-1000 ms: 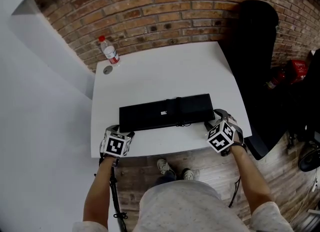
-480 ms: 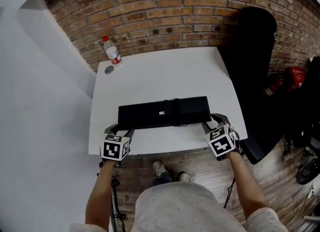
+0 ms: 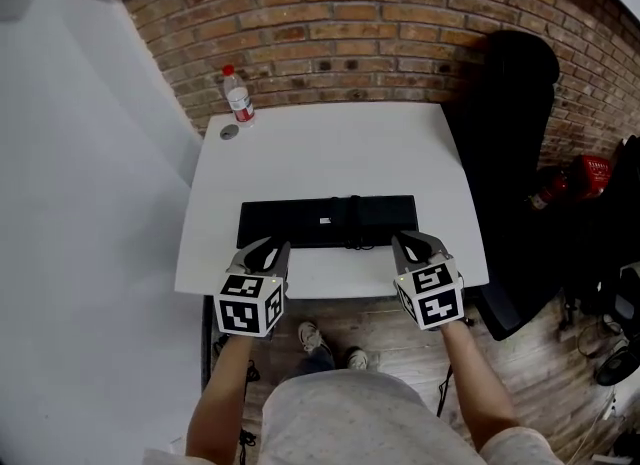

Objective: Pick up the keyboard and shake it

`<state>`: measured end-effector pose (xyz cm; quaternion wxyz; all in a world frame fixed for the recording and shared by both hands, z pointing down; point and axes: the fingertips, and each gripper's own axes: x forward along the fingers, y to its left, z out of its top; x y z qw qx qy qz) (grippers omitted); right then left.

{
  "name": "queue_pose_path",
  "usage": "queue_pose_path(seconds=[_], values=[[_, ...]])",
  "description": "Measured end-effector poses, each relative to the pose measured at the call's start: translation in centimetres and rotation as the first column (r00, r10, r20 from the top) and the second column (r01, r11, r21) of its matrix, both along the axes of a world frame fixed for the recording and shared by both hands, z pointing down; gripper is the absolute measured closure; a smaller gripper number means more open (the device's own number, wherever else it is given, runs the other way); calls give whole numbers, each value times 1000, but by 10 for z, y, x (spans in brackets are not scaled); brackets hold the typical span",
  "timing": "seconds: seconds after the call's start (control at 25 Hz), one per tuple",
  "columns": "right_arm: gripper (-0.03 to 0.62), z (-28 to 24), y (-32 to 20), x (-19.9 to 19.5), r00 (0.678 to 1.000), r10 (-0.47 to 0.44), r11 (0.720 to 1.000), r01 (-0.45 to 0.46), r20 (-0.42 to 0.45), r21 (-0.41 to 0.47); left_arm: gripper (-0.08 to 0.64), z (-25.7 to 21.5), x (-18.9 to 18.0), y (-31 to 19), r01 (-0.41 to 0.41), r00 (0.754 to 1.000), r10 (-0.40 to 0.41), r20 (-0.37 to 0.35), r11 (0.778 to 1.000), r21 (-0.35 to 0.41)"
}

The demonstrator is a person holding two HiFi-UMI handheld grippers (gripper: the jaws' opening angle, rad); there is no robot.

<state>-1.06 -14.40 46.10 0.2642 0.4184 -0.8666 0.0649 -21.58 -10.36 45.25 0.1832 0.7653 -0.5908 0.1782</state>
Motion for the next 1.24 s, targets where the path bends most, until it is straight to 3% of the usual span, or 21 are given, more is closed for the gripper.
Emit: queue_pose_path(seconds=[0.2,0.36,0.64,1.24], values=[[587,-21,14,-7,993,-12,1000,12,116,1,564,-10,13,15,49,998,-47,-43,998,39],[588,-27,23,-8,984,-19,999,24,179,-27,568,-15,15,21,79,995,-75,-70,995,55],[586,-24,30,-6,976,-18,998,29,217,-48,569,-13,16,24,109,990,-104,-100,992,55],[586,-19,30,-7,971,-28,997,45,236,-66,569,-5,25,21,98,991,-94,-99,995,34]])
